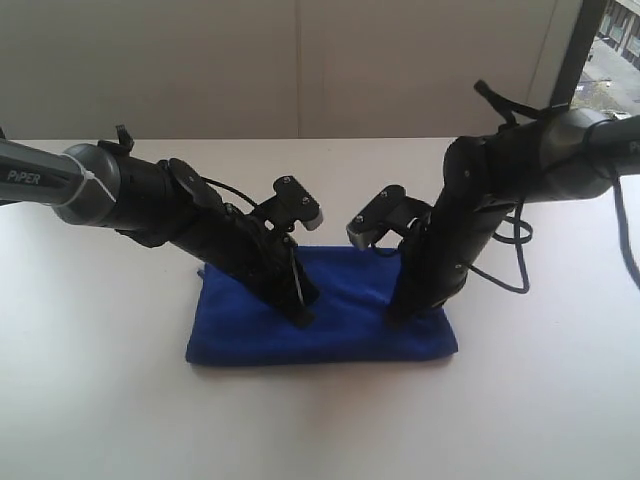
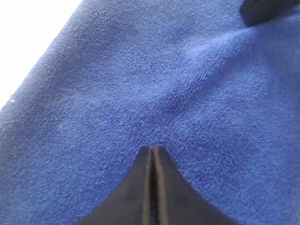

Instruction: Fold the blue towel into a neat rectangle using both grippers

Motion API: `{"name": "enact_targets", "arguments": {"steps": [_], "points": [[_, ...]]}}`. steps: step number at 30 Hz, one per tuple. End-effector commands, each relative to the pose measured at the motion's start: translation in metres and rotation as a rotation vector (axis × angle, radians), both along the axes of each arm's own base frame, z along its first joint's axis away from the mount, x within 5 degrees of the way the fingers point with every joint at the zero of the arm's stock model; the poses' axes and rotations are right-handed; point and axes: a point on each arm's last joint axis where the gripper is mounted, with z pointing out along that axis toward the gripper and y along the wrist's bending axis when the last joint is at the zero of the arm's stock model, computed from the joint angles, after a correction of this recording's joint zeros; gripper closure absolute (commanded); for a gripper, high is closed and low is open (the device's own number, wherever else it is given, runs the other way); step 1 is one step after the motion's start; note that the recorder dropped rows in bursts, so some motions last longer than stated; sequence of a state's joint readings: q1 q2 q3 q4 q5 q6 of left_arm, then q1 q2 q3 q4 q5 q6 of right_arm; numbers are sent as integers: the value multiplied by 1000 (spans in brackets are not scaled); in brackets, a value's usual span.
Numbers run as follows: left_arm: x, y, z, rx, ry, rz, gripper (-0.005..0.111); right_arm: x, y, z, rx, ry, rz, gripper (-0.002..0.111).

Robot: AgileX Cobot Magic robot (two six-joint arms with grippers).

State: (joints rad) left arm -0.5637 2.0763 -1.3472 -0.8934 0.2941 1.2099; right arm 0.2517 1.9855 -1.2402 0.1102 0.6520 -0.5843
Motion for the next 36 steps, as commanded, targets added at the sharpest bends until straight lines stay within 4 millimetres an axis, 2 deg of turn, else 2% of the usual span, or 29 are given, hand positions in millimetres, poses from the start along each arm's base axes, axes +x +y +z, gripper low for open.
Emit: {"name": "enact_targets", "arguments": {"steps": [1,5,6,11,13,19,24,32,36], "points": [[-4,-2,0,-7,17,-10,107,-1,-7,-12,-73,37,-14,108],[-4,-2,0,-6,16,-11,107,1,-18,-8,-187,9,-48,108],[-4,-2,0,-6,16,-11,107,1,-19,-1,-196,-12,-38,108],[-4,-2,0,-1,13,-15,107,2,-18,28,-147,-122,-63,108],[-4,-1,0,2,11,-18,107,3,-15,34,-104,-146,-86,108],[-5,0,-12,53,12,-57,107,0,2,23,78,-70,-80,108],[-6,5,-20,138,-21,-135,107,1,3,18,84,-58,-81,108],[6,46,-26,263,48,-176,107,4,3,18,88,-84,-82,108],[10,60,-27,296,56,-196,107,4,3,19,90,-92,-83,108]]}}
